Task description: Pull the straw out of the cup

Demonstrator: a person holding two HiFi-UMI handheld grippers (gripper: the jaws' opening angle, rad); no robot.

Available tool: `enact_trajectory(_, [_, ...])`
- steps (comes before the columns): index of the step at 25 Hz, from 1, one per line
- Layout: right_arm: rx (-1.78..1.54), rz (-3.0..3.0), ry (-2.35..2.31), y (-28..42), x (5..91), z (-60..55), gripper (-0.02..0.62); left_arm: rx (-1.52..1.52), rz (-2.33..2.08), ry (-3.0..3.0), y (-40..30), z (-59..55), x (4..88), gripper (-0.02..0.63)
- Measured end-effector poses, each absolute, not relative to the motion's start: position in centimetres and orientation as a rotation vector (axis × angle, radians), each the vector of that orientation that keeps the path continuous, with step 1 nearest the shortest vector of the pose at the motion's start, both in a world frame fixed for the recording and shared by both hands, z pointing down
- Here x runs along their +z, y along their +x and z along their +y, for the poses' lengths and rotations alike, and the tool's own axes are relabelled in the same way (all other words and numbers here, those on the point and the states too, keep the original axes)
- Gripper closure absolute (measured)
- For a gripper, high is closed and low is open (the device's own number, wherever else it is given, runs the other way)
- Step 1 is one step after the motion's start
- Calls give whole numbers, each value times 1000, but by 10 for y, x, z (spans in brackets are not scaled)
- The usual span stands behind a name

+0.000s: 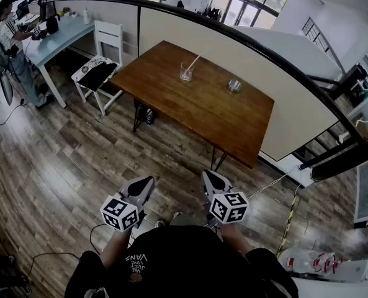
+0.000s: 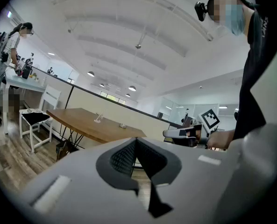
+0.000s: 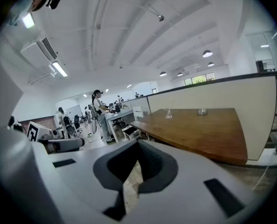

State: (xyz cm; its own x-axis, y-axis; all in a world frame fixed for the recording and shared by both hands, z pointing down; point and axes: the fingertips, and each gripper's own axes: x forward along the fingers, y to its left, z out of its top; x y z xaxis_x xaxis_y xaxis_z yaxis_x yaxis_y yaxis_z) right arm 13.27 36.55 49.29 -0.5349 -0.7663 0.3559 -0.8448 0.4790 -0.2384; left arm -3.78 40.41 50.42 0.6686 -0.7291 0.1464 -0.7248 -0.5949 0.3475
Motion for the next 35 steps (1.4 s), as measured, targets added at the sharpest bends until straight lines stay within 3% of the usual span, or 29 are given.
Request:
enact_trajectory(6, [625,-2594,1432,136,485,364,579,-26,-1153,2550,-26,406,500,582])
enact_trajectory(9, [645,-2584,1452,138,488,358,432,-37,-1145,2537,-24,400,502,450])
enact_trajectory(10, [650,-2579,1454,139,489,357,425,-34,-1141,2535,-22,399,503,444])
enact_trajectory(35, [747,-2615,1270,159,510,163,425,-6,-1296,2424,-4,222,508,439])
